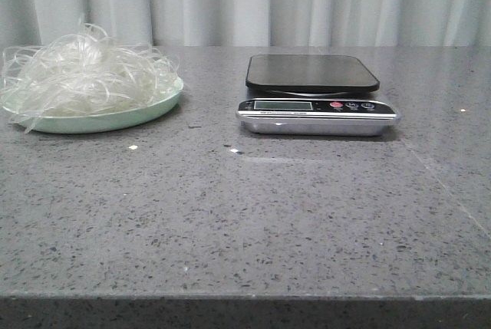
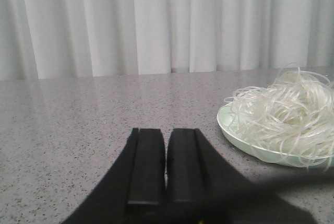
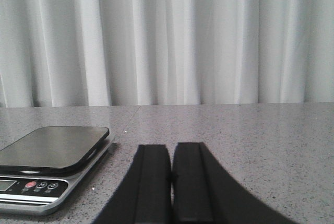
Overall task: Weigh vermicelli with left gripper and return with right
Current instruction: 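Move the left gripper toward the vermicelli on the pale green plate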
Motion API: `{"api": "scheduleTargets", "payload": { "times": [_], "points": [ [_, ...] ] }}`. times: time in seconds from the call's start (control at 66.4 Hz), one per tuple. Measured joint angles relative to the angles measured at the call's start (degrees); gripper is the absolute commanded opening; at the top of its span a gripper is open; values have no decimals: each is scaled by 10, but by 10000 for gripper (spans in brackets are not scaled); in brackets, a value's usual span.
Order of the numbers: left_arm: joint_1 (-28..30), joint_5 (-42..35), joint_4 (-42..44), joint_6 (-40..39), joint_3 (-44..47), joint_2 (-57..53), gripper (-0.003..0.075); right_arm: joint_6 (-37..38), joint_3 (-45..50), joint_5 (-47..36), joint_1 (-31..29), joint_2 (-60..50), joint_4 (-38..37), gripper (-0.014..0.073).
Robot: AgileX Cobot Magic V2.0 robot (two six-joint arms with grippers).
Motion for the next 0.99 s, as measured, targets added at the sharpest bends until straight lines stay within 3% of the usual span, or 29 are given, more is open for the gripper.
{"api": "scheduleTargets", "payload": {
  "times": [0.181,0.362,0.452,0.618,0.859,0.995],
  "points": [
    [0,-5,0,0,0,0,128,0,0,0,0,0,0,179],
    [0,-111,-6,0,-1,0,128,0,0,0,0,0,0,179],
    [0,-122,-27,-2,-16,0,128,0,0,0,0,0,0,179],
    [0,-26,-38,-4,-131,29,128,0,0,0,0,0,0,179],
    [0,170,-39,-4,-338,171,128,0,0,0,0,0,0,179],
    [0,183,-43,-5,-369,210,128,0,0,0,0,0,0,179]
  ]
}}
